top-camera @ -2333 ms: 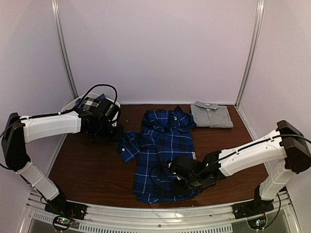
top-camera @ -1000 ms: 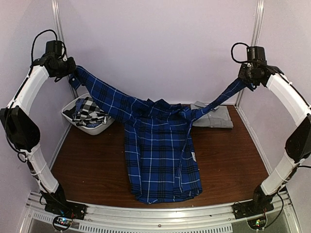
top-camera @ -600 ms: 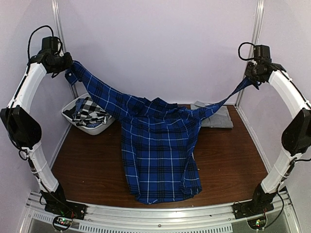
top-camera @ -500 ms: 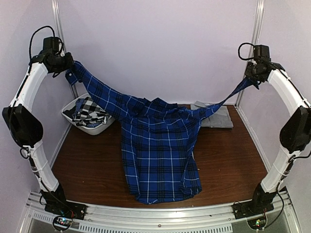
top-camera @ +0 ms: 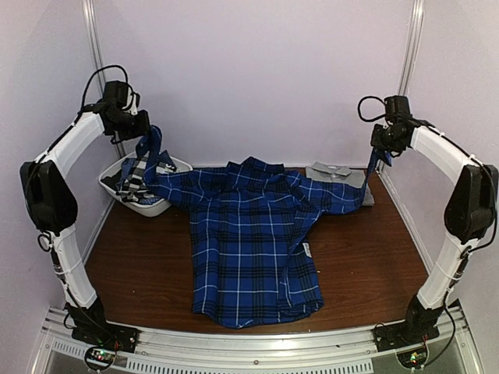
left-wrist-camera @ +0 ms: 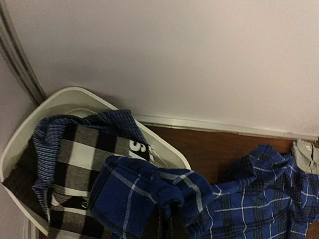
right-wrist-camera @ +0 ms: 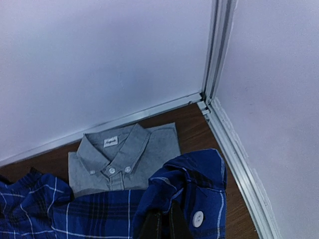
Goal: Fold and stack the long sleeve shirts
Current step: Smooth out the crumpled shirt at the center of the board.
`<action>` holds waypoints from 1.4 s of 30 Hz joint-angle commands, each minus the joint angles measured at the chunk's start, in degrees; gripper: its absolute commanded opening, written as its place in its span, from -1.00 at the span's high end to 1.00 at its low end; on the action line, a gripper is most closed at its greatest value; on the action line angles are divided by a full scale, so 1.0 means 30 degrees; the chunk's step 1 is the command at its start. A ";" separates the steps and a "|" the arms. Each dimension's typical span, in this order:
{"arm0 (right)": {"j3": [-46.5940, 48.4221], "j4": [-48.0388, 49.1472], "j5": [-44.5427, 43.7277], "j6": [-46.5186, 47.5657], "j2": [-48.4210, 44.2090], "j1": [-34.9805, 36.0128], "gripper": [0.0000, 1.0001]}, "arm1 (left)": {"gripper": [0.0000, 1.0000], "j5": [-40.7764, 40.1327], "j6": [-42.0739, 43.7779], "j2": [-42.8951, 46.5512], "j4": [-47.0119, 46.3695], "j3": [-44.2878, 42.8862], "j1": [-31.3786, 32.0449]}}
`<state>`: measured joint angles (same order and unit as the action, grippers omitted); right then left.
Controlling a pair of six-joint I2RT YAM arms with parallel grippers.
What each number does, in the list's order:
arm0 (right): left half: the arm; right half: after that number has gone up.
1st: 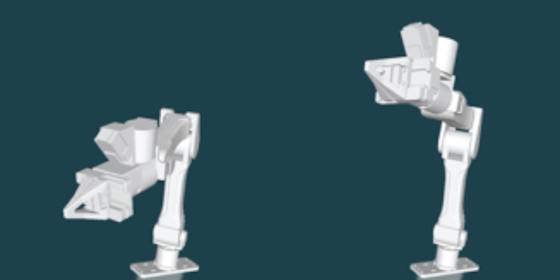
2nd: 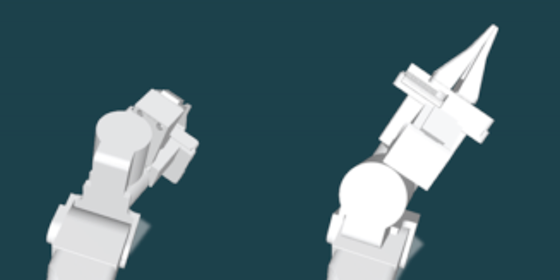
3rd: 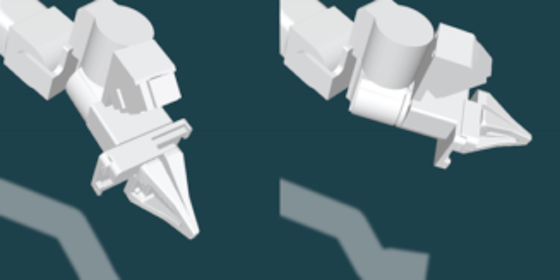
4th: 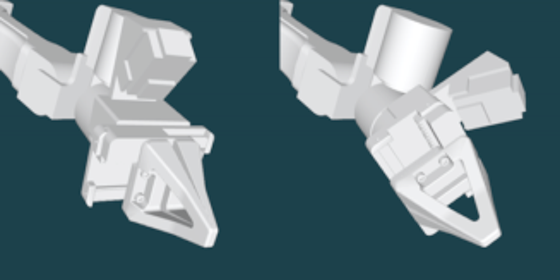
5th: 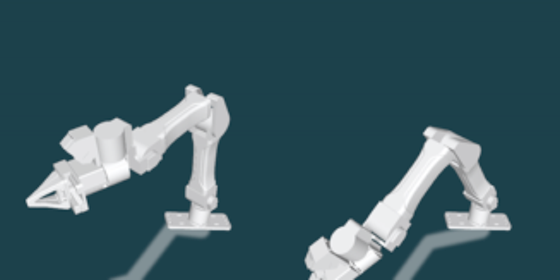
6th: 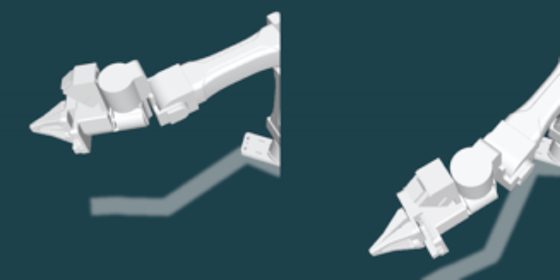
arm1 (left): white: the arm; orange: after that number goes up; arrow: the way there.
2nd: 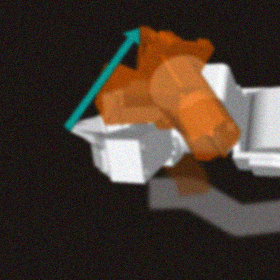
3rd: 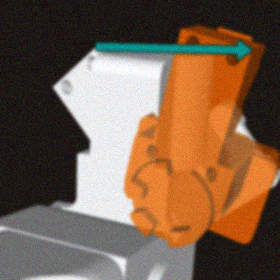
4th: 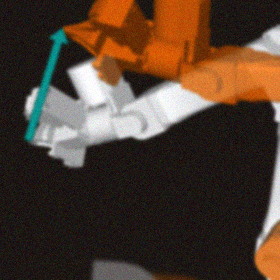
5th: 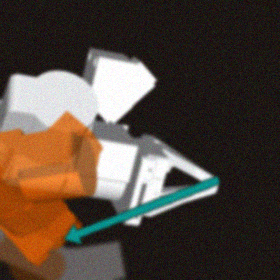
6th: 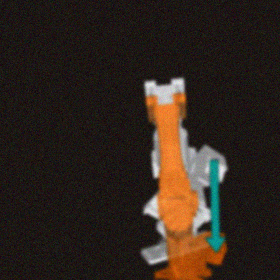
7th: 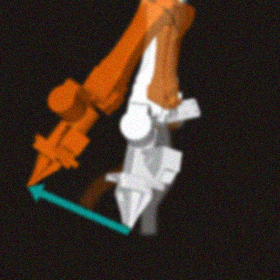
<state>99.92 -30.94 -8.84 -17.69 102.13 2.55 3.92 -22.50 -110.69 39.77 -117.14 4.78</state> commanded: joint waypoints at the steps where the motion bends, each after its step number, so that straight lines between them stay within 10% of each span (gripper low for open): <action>1: -0.2069 0.1412 0.0291 0.0383 0.0121 0.1824 0.99 | 1.00 0.0491 0.0381 0.0749 -0.1906 0.2771 0.2618; 9: -0.3400 0.1062 0.0332 0.0595 0.1038 0.3435 0.51 | 0.97 0.0741 -0.0238 0.0276 -0.2639 0.5222 0.3336; 15: -0.4967 0.1085 0.0356 0.0618 -0.0278 0.5021 -0.08 | 0.03 -0.0147 0.0567 0.1104 -0.2248 0.5462 0.4141; 22: -0.7694 0.2385 0.2556 -0.0745 -0.1423 0.7884 -0.05 | -0.60 -0.3590 0.0673 0.3244 -0.2204 0.6528 0.6426; 42: -1.5358 0.3900 0.2539 -0.6973 -0.3897 1.7857 -0.02 | -0.62 0.1946 -0.4927 0.7750 -0.5947 1.9102 1.0968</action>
<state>56.27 -20.88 -0.14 -32.93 91.24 53.45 3.84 -32.23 -92.03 27.97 -65.84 36.73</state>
